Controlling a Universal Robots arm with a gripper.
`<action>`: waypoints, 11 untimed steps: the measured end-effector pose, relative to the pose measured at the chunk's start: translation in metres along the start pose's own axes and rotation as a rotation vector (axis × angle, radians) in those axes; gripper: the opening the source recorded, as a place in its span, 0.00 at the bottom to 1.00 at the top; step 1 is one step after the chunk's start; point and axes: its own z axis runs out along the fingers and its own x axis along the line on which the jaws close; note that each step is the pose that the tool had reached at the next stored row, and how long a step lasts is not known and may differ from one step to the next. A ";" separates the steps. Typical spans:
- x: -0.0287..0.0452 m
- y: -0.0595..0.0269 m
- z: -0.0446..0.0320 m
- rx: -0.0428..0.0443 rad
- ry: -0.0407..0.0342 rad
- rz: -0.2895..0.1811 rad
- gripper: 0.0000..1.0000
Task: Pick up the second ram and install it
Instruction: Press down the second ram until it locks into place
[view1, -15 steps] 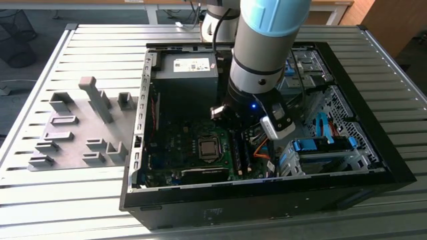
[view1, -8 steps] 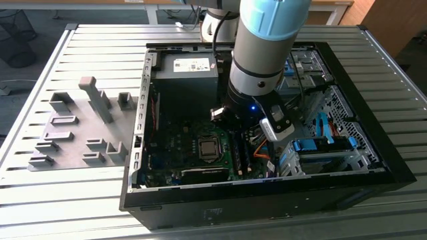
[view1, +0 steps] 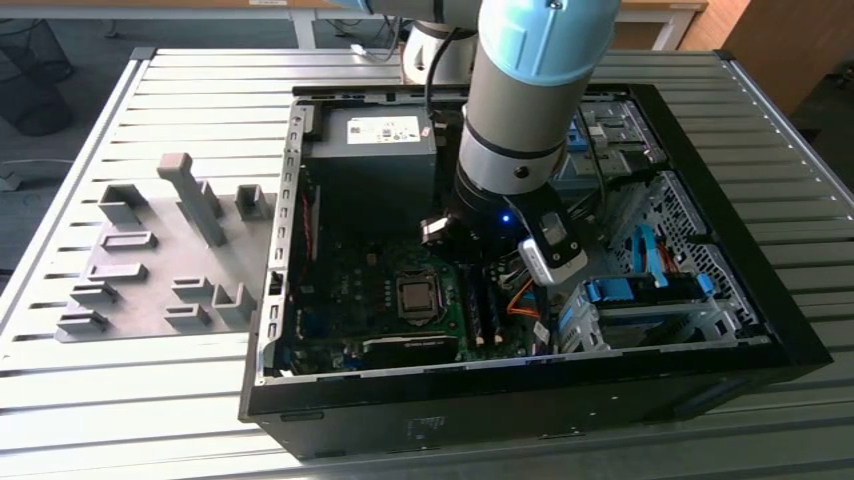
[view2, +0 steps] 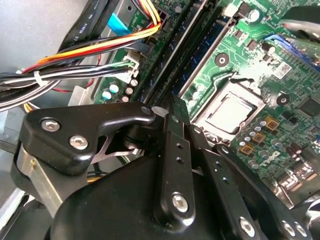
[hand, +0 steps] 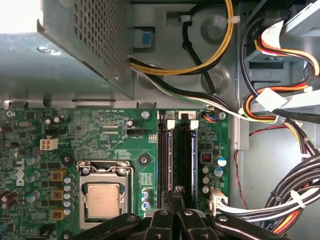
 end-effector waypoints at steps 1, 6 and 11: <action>0.0000 0.0000 0.0000 -0.0002 -0.0001 0.000 0.11; 0.0002 0.0004 -0.0108 -0.0014 -0.0004 0.000 0.11; 0.0005 0.0008 -0.0250 -0.0013 -0.0005 0.000 0.11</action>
